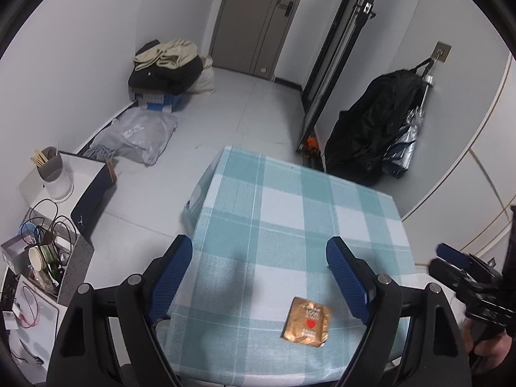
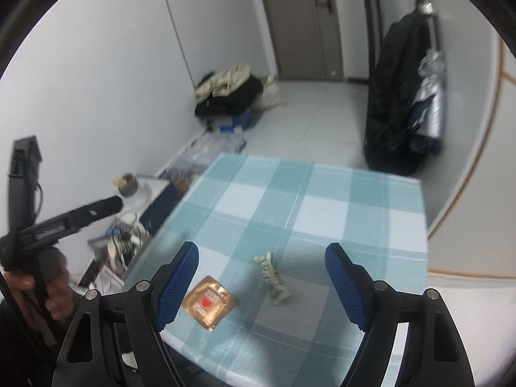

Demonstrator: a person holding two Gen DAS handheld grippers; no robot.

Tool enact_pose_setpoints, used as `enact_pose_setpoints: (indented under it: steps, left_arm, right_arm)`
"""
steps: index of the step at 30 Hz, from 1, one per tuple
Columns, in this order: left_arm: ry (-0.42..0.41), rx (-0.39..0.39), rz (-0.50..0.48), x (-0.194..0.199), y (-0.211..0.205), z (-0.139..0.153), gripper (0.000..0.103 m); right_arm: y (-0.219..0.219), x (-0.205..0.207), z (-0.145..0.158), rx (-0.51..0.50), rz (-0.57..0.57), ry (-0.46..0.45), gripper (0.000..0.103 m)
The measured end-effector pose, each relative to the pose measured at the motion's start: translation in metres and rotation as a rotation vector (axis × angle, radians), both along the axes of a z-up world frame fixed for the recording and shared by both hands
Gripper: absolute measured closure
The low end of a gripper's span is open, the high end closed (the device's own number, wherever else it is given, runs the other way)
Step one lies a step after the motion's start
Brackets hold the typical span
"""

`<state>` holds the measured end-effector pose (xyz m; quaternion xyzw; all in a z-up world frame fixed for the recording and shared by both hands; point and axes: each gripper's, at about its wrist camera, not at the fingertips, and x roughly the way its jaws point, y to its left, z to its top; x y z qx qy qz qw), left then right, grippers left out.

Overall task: Collect trash
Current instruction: 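Move both open grippers back from the bin to the table, then grasp the cream candy wrapper with the right gripper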

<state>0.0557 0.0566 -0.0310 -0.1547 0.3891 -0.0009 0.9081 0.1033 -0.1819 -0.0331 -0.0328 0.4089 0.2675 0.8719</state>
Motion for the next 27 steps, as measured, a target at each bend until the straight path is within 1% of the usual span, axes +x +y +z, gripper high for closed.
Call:
enact_pose_setpoints:
  steps: [4, 8, 10, 14, 16, 20, 23, 25, 27]
  left_arm:
    - [0.013, 0.016, -0.009, 0.002, 0.001, -0.002, 0.020]
    - [0.035, -0.004, -0.022, 0.003, 0.004, -0.006, 0.020]
    - [0.044, -0.003, -0.025, 0.004, 0.004, -0.007, 0.020]
    - [0.057, 0.006, -0.037, 0.006, 0.003, -0.010, 0.020]
    - [0.067, 0.002, -0.038, 0.007, 0.003, -0.012, 0.020]
    - [0.085, -0.001, -0.038, 0.009, 0.004, -0.015, 0.020]
    - [0.097, -0.002, -0.036, 0.010, 0.005, -0.017, 0.020]
    - [0.107, -0.002, -0.032, 0.011, 0.006, -0.019, 0.020]
    - [0.113, -0.001, -0.031, 0.012, 0.006, -0.020, 0.020]
  right_arm:
    - [0.015, 0.016, -0.017, -0.057, 0.025, 0.018, 0.024]
    - [0.025, 0.033, -0.035, -0.073, 0.039, 0.061, 0.026]
    - [0.029, 0.040, -0.043, -0.085, 0.053, 0.086, 0.031]
    - [0.037, 0.055, -0.063, -0.137, 0.067, 0.144, 0.034]
    - [0.039, 0.063, -0.072, -0.133, 0.071, 0.186, 0.041]
    - [0.045, 0.071, -0.083, -0.147, 0.088, 0.221, 0.043]
    - [0.053, 0.073, -0.089, -0.167, 0.117, 0.238, 0.050]
    - [0.055, 0.075, -0.094, -0.178, 0.126, 0.270, 0.064]
    - [0.055, 0.076, -0.097, -0.169, 0.123, 0.294, 0.066]
